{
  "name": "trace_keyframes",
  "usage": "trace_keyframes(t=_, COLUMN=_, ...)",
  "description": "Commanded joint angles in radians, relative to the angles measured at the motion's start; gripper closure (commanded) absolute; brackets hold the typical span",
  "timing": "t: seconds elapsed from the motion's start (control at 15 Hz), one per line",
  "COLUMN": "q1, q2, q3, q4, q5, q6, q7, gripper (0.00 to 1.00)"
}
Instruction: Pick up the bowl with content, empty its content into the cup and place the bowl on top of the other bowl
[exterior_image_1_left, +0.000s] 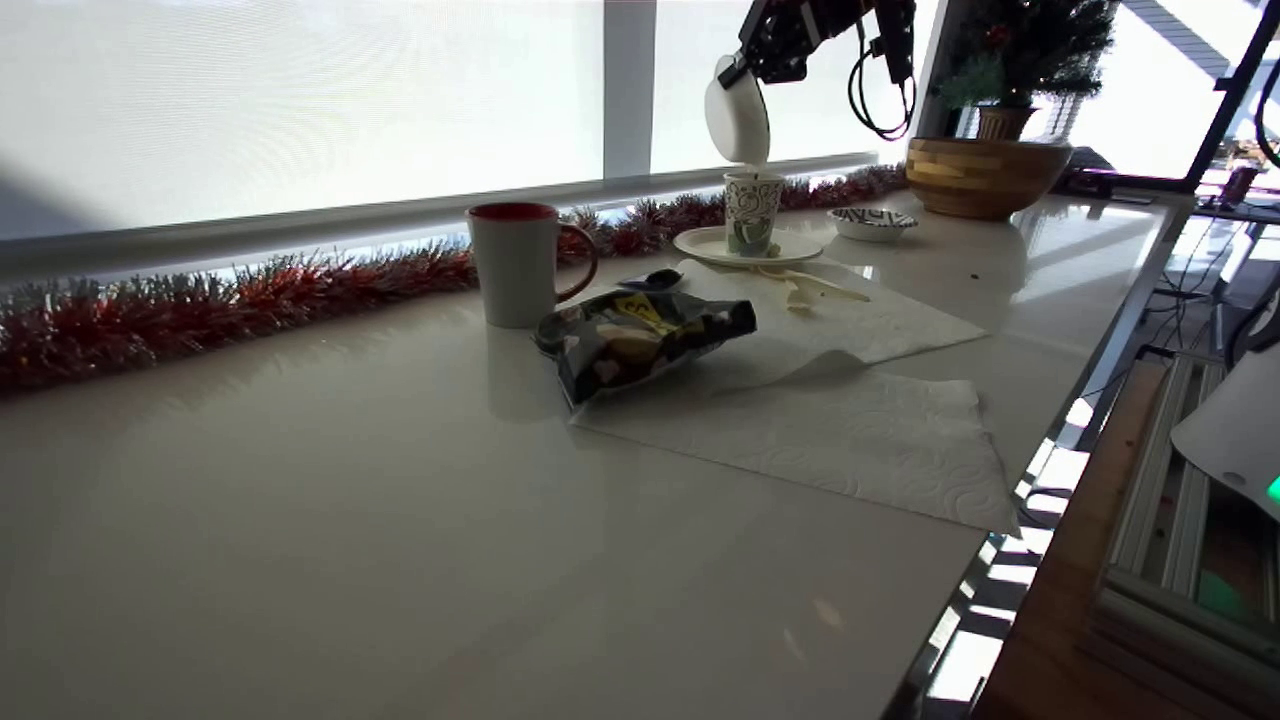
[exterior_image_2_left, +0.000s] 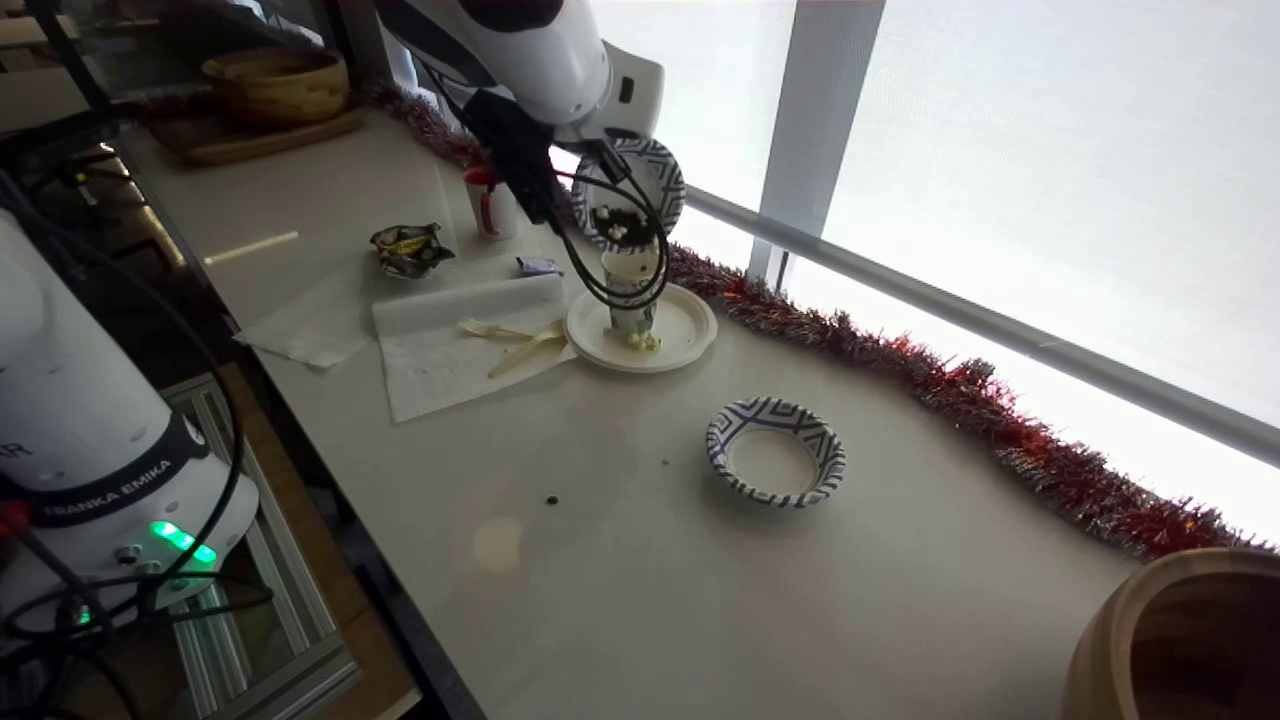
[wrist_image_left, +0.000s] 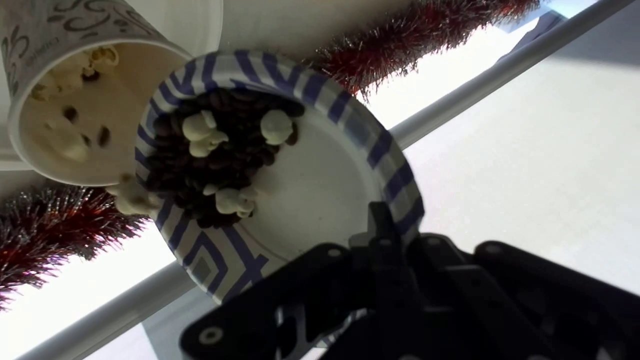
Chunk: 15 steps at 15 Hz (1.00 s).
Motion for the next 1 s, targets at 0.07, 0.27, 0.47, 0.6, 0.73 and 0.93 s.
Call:
trace_keyframes(t=0.07, q1=-0.115, q2=-0.019, q3=0.088, q4=-0.006, q5=0.061, q6=-0.066, q7=-0.057, gripper=0.99)
trace_keyframes(t=0.27, q1=-0.151, q2=-0.018, q3=0.111, q4=-0.006, q5=0.066, q6=-0.099, q7=-0.065, gripper=0.99)
trace_keyframes(t=0.47, q1=-0.174, q2=-0.018, q3=0.121, q4=-0.006, q5=0.084, q6=-0.128, q7=-0.084, gripper=0.99)
trace_keyframes(t=0.6, q1=-0.185, q2=-0.018, q3=0.125, q4=-0.007, q5=0.093, q6=-0.144, q7=-0.093, gripper=0.99)
trace_keyframes(t=0.73, q1=-0.194, q2=-0.018, q3=0.126, q4=-0.007, q5=0.099, q6=-0.156, q7=-0.102, gripper=0.99)
trace_keyframes(t=0.93, q1=-0.206, q2=-0.016, q3=0.124, q4=-0.008, q5=0.102, q6=-0.182, q7=-0.108, gripper=0.99)
